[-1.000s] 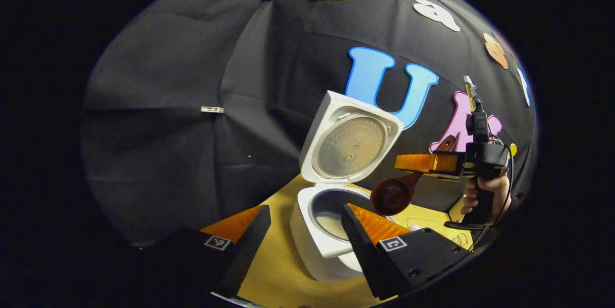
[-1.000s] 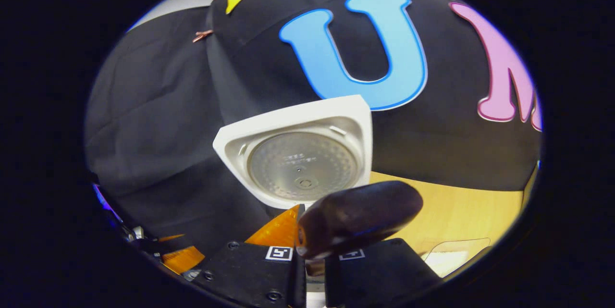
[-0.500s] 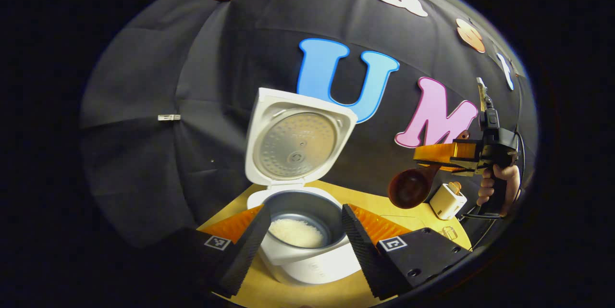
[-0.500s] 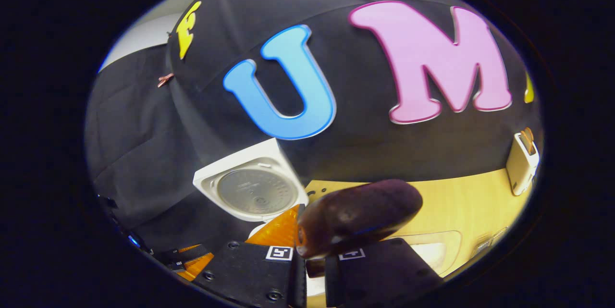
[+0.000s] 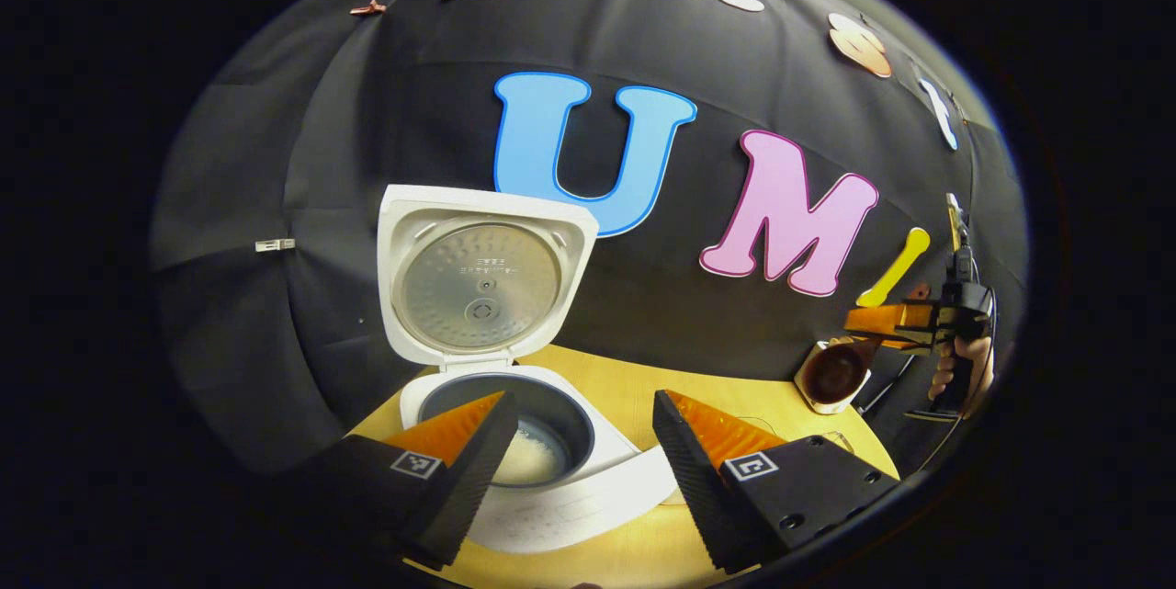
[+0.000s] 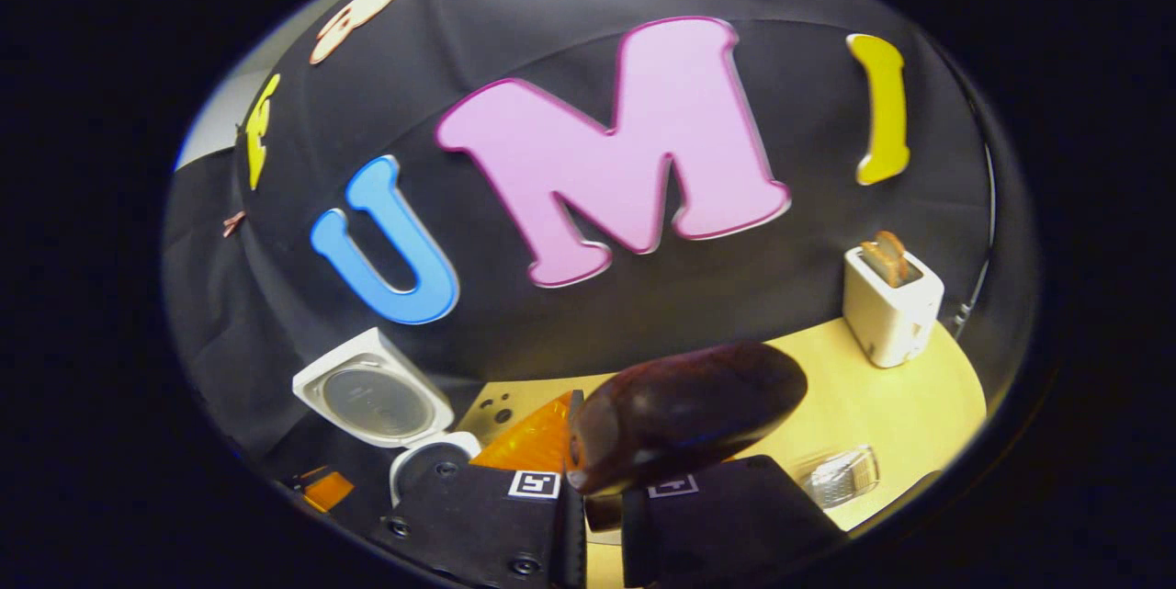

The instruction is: Close the left gripper, press the button to open the rice cooker; take a wooden spoon from the chopstick holder with the right hand, scoop a spoonful of rice and pour it into the rice cooker, then put the wooden spoon back into the chopstick holder.

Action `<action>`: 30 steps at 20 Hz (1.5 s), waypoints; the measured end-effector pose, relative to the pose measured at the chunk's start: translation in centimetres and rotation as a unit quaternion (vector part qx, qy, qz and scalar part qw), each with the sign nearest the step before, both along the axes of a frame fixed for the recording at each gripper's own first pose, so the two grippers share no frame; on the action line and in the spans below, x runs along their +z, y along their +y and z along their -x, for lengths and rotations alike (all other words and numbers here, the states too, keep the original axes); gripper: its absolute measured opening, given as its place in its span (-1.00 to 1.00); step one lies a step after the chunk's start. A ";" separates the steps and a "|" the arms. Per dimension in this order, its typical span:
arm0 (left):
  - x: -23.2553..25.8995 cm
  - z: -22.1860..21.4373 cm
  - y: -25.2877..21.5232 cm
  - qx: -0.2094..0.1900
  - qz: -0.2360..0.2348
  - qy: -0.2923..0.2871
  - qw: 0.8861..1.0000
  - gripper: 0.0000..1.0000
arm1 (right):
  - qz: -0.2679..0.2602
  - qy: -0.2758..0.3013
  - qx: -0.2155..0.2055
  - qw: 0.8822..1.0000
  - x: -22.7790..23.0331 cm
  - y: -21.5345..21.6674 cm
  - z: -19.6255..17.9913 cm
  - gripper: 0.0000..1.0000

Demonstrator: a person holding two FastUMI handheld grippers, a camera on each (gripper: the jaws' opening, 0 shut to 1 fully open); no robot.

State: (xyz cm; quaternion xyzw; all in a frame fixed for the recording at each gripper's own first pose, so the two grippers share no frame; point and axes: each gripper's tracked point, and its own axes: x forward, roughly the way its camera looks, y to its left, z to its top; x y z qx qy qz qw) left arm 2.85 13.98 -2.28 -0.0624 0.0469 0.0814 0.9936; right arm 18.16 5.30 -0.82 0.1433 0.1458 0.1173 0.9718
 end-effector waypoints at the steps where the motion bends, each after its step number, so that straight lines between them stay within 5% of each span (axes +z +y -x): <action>1: 0.1 0.0 -0.2 0.004 0.000 0.001 1.000 0.92 | 0.002 0.002 -0.015 1.000 -0.4 -2.0 -0.2 -0.87; 12: 0.4 -0.2 -1.4 0.053 -0.010 0.040 0.998 0.83 | 0.008 0.072 -0.123 0.990 -9.7 -17.4 -1.9 -0.85; 30: 2.9 1.6 -2.8 0.125 -0.059 0.031 0.990 0.92 | 0.007 0.158 -0.119 0.980 -22.2 -18.8 -3.0 -0.82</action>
